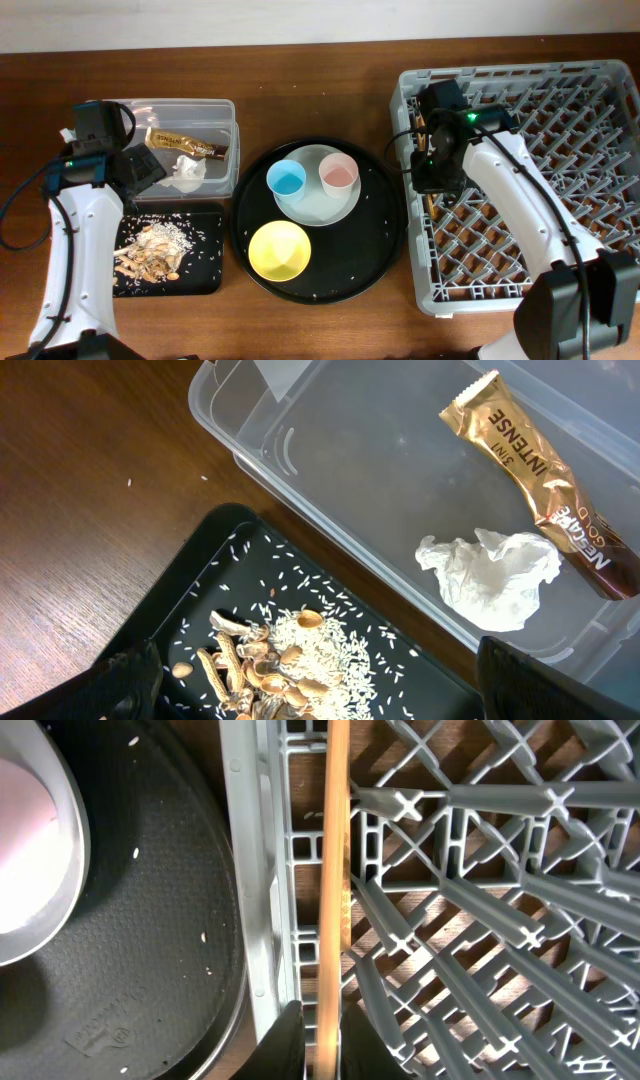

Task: Sort waste into correct bins and load items into the dishwasher rack
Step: 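Move the right gripper over the blue cup and grasp its rim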

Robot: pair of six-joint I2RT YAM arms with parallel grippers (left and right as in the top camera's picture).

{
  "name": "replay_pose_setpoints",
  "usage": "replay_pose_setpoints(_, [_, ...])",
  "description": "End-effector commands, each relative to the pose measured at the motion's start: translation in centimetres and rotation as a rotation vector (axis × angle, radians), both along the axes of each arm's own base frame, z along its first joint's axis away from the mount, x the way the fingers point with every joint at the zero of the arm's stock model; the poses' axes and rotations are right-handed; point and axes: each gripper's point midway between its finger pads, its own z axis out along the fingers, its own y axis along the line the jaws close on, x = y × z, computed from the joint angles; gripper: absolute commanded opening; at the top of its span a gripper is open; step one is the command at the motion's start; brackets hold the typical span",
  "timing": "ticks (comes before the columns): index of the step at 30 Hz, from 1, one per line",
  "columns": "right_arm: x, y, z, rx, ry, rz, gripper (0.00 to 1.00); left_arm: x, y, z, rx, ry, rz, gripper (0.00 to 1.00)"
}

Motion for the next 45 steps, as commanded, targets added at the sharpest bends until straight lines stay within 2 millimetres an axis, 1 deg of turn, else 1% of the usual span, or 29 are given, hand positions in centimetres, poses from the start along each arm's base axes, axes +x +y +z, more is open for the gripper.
replay_pose_setpoints(1, [0.0, -0.6, 0.4, -0.016, -0.018, -0.012, 0.22, 0.1, 0.2, 1.1, 0.015, -0.027, -0.003, 0.99])
replay_pose_setpoints(3, [0.0, -0.6, 0.4, -0.016, -0.018, -0.012, 0.25, 0.1, 0.2, 1.1, 0.015, -0.027, -0.003, 0.99])
replay_pose_setpoints(4, [0.0, -0.6, 0.4, -0.015, -0.018, -0.012, 0.29, 0.1, 0.2, 1.1, 0.015, -0.027, -0.003, 0.99])
replay_pose_setpoints(5, [-0.1, -0.3, 0.4, 0.001, -0.014, -0.011, 0.29, 0.1, 0.2, 1.1, 0.015, -0.027, -0.003, 0.99])
replay_pose_setpoints(7, [-0.5, 1.4, 0.4, 0.098, 0.008, 0.002, 0.29, 0.1, 0.2, 1.1, 0.015, -0.027, -0.003, 0.99])
replay_pose_setpoints(9, [-1.2, 4.5, 0.7, 0.279, 0.047, 0.026, 0.30, 0.1, 0.2, 1.1, 0.015, -0.027, -0.003, 0.99])
replay_pose_setpoints(10, [-1.4, 5.5, 1.0, 0.339, 0.058, 0.034, 0.29, 0.1, 0.2, 1.1, 0.015, -0.027, -0.003, 0.99])
replay_pose_setpoints(12, [-2.0, 8.1, 1.9, 0.487, 0.088, 0.062, 0.30, 0.1, 0.2, 1.1, 0.015, -0.027, -0.003, 0.99])
replay_pose_setpoints(13, [-2.1, 9.0, 2.2, 0.523, 0.088, 0.078, 0.30, 0.1, 0.2, 1.1, 0.015, -0.027, -0.003, 0.99])
replay_pose_setpoints(14, [-2.0, 9.7, 2.3, 0.534, 0.081, 0.099, 0.31, 0.1, 0.2, 1.1, 0.015, -0.027, -0.003, 0.99])
replay_pose_setpoints(15, [-2.0, 10.9, 2.4, 0.537, 0.058, 0.156, 0.31, 0.1, 0.2, 1.1, 0.015, -0.027, -0.003, 0.99])
replay_pose_setpoints(18, [-1.9, 15.2, 3.0, 0.555, -0.016, 0.303, 0.35, 0.1, 0.2, 1.1, 0.015, -0.027, -0.003, 1.00])
replay_pose_setpoints(19, [-1.8, 17.3, 3.4, 0.564, -0.060, 0.367, 0.36, 0.1, 0.2, 1.1, 0.015, -0.027, -0.003, 0.99])
replay_pose_setpoints(20, [-2.0, 19.6, 3.8, 0.574, -0.107, 0.436, 0.39, 0.1, 0.2, 1.1, 0.015, -0.027, -0.003, 1.00])
replay_pose_setpoints(21, [-2.0, 21.4, 4.1, 0.548, -0.166, 0.493, 0.40, 0.1, 0.2, 1.1, 0.015, -0.027, -0.003, 0.99])
replay_pose_setpoints(23, [-1.8, 23.4, 4.3, 0.484, -0.253, 0.547, 0.41, 0.1, 0.2, 1.1, 0.015, -0.027, -0.003, 0.99])
replay_pose_setpoints(24, [-1.8, 25.0, 4.3, 0.448, -0.310, 0.582, 0.42, 0.1, 0.2, 1.1, 0.015, -0.027, -0.003, 0.99])
replay_pose_setpoints(25, [-1.8, 25.8, 4.3, 0.433, -0.337, 0.599, 0.45, 0.1, 0.2, 1.1, 0.015, -0.027, -0.003, 0.99])
replay_pose_setpoints(27, [-1.4, 27.6, 3.7, 0.380, -0.403, 0.624, 0.47, 0.1, 0.2, 1.1, 0.015, -0.027, -0.003, 1.00])
replay_pose_setpoints(28, [-0.9, 28.2, 3.0, 0.342, -0.432, 0.626, 0.47, 0.1, 0.2, 1.1, 0.015, -0.027, -0.003, 0.99])
replay_pose_setpoints(30, [0.1, 28.6, 1.4, 0.288, -0.451, 0.615, 0.46, 0.1, 0.2, 1.1, 0.015, -0.027, -0.003, 0.99])
replay_pose_setpoints(32, [0.6, 29.1, -0.6, 0.279, -0.434, 0.614, 0.46, 0.1, 0.2, 1.1, 0.015, -0.027, -0.003, 0.99])
replay_pose_setpoints(35, [1.6, 30.0, -2.4, 0.283, -0.442, 0.615, 0.46, 0.1, 0.2, 1.1, 0.015, -0.027, -0.003, 0.99])
replay_pose_setpoints(39, [2.0, 30.3, -2.4, 0.269, -0.469, 0.656, 0.46, 0.1, 0.2, 1.1, 0.015, -0.027, -0.003, 0.99])
replay_pose_setpoints(45, [2.3, 30.2, -3.9, 0.238, -0.458, 0.662, 0.45, 0.1, 0.2, 1.1, 0.015, -0.027, -0.003, 0.99])
